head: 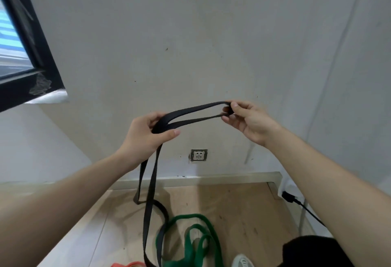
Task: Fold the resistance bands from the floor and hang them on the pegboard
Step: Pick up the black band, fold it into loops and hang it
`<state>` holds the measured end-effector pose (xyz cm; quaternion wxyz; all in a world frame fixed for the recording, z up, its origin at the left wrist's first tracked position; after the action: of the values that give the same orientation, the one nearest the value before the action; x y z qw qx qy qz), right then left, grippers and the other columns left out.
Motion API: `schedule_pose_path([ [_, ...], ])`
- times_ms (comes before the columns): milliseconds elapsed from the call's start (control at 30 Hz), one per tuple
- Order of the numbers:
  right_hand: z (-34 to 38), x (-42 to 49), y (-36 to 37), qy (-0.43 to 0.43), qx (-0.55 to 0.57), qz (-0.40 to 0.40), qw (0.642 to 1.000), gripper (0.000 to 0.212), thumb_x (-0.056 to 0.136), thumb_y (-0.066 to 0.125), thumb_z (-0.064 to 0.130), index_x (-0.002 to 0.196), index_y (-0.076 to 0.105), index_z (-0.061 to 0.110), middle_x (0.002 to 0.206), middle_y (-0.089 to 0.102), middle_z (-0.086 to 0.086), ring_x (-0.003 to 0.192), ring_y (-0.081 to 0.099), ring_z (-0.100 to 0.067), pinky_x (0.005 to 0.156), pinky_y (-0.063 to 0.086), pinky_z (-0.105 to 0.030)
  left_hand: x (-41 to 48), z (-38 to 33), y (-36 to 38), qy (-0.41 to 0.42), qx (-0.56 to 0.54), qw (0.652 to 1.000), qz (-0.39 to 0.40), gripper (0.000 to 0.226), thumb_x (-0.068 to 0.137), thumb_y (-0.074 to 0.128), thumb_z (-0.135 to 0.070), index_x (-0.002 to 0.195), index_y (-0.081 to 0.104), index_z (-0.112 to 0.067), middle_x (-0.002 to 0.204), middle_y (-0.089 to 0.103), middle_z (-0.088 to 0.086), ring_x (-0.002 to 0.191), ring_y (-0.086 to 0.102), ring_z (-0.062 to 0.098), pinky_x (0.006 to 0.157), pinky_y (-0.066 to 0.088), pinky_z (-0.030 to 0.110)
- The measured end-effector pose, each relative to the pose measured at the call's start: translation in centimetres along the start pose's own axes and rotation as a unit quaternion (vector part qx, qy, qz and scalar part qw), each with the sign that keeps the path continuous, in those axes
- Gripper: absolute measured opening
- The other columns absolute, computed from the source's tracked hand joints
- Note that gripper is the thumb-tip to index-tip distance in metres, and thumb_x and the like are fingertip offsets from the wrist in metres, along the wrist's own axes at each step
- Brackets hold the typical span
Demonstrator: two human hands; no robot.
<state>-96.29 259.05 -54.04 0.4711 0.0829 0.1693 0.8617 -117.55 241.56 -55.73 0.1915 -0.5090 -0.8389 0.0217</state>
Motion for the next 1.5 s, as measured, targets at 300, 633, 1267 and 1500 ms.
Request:
schedule_pose_path([
  [300,-3.6,-0.6,-1.3,0.126,-0.304,0.139,0.934,0.021,0.095,0.063,0.004,0.116,0.064,0.001,0.115,0.072,-0.015,0.103,0.07,-0.024,0.095,0.057,-0.04,0.6,-1.2,-2.0,0.003,-0.023,0.999,-0.036,0.013,0.088,0.077,-0.014,0.094,0.08,-0.025,0.08,0.07,-0.003,0.071,0.059,0.011,0.075,0.053,0.03],
  [633,-2.3,-2.7,7.0,-0.064,-0.401,0.207,0.89,0.051,0.083,0.08,0.029,0.13,0.06,0.024,0.123,0.068,0.005,0.116,0.063,-0.007,0.102,0.048,-0.026,-0.3,-1.7,-0.5,-0.014,0.018,0.998,0.066,0.019,0.085,0.079,-0.013,0.101,0.081,-0.023,0.092,0.074,0.017,0.074,0.063,0.016,0.076,0.055,0.03],
  [1267,1.4,-2.9,8.0,-0.196,-0.304,0.121,0.925,0.007,0.098,0.061,0.008,0.1,0.067,0.01,0.075,0.063,0.008,0.066,0.059,-0.006,0.069,0.052,-0.018,-1.1,0.3,0.9,-0.053,0.052,0.988,0.134,0.022,0.082,0.082,-0.014,0.101,0.072,-0.015,0.087,0.074,0.004,0.084,0.072,0.016,0.087,0.059,0.034],
  [1500,2.9,-2.1,5.5,-0.218,-0.258,0.037,0.941,0.007,0.101,0.057,0.013,0.1,0.064,0.013,0.077,0.059,0.0,0.067,0.06,-0.011,0.072,0.052,-0.021,-0.9,0.2,1.2,-0.06,-0.001,0.991,0.116,0.031,0.085,0.08,-0.011,0.112,0.069,-0.02,0.085,0.074,-0.005,0.081,0.069,0.01,0.085,0.058,0.032],
])
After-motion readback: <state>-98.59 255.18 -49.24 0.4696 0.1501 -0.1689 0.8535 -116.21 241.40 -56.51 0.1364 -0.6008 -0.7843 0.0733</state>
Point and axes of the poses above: each hand's wrist, its own x-axis towards the middle knuckle, its own y-axis out of the palm, z = x × y, the point moved 3 cm from there along x, towards the middle knuckle
